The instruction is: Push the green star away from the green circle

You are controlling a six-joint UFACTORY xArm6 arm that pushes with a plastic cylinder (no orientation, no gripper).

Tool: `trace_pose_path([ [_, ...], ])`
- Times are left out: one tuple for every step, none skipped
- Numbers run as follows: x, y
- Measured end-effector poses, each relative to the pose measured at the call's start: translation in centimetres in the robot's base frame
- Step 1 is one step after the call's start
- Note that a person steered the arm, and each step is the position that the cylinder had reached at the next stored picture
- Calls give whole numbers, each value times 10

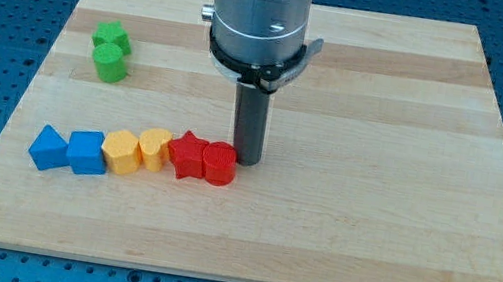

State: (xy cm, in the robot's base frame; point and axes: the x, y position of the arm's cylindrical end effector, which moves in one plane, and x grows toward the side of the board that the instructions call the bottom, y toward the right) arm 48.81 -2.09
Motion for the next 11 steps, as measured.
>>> trace_pose_path([
  [-2, 0],
  [-38, 10],
  [-105, 6],
  [-158, -35],
  [-193, -107],
  [-207, -194],
  [-207, -280],
  [-197, -283],
  [-162, -258],
  [-161, -194],
  [-160, -102],
])
